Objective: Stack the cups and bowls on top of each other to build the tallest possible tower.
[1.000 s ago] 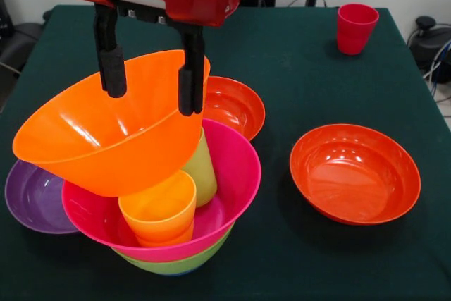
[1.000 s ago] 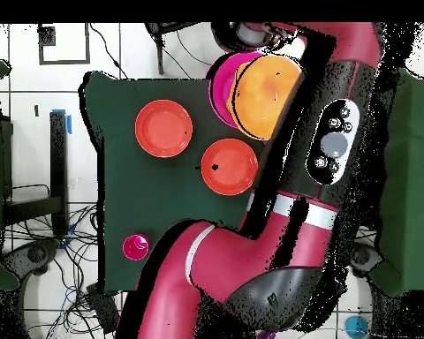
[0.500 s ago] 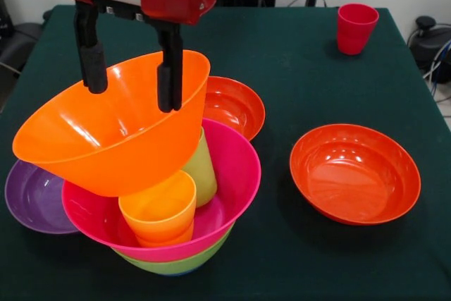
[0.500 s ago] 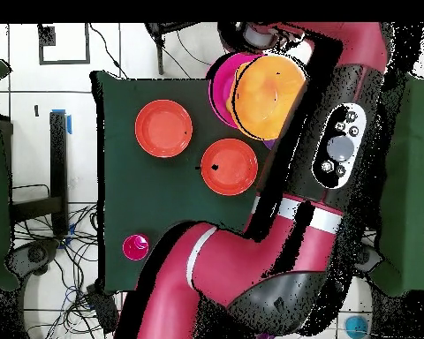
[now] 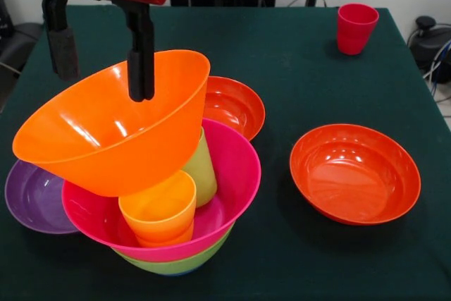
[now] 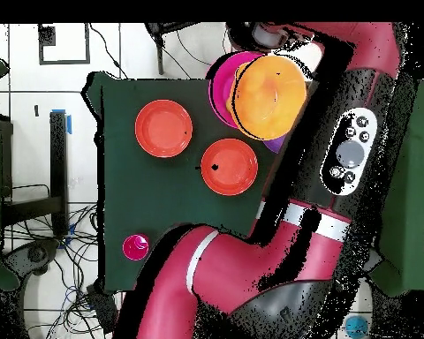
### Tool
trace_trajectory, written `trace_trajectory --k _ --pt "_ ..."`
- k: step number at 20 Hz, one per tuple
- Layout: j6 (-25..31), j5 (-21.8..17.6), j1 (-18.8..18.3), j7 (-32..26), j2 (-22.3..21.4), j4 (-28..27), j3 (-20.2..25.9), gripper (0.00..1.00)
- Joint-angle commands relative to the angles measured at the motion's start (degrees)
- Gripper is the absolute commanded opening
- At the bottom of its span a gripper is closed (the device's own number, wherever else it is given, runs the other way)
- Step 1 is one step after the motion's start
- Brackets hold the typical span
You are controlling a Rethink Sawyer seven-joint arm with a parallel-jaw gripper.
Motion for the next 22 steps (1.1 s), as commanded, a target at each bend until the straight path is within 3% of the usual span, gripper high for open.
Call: trace_trajectory --k 1,11,22 --pt "-2.8 -5.8 1.9 -15.2 -1.8 9.7 7.9 1.00" --pt "-6.3 -8.1 4.4 -12.4 -5.1 16.4 11.0 1.00" --pt "-7.2 -9.2 5.0 -11.7 -6.3 18.4 11.9 1.00"
